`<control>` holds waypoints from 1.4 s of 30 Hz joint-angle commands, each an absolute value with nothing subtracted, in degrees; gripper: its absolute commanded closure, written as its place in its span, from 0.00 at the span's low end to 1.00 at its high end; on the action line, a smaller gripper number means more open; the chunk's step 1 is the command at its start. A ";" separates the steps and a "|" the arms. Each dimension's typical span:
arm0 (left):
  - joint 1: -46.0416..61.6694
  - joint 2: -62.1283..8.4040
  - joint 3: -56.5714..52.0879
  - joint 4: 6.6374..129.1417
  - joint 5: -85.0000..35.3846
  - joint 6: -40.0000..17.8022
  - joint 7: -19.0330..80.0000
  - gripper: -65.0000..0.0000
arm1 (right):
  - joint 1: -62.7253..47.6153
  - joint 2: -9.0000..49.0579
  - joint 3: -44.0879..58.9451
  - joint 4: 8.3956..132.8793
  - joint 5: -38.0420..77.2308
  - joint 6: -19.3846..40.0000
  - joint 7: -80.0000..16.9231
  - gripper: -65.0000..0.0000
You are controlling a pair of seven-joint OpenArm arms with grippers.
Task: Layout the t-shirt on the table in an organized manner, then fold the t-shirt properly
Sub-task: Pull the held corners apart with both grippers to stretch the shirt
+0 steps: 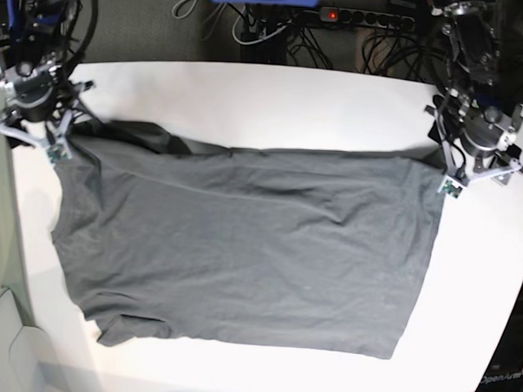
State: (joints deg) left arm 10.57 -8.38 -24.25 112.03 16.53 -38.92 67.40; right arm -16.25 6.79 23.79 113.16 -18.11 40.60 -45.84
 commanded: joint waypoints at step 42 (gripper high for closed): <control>4.53 -3.91 -40.22 86.73 1.98 -38.64 44.97 1.00 | -20.97 1.19 20.88 114.86 -18.51 40.00 -44.70 0.40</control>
State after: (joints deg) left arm 5.04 -3.16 -40.03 85.89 1.23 -39.22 45.34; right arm -20.75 0.97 20.67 113.80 -18.83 40.47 -45.56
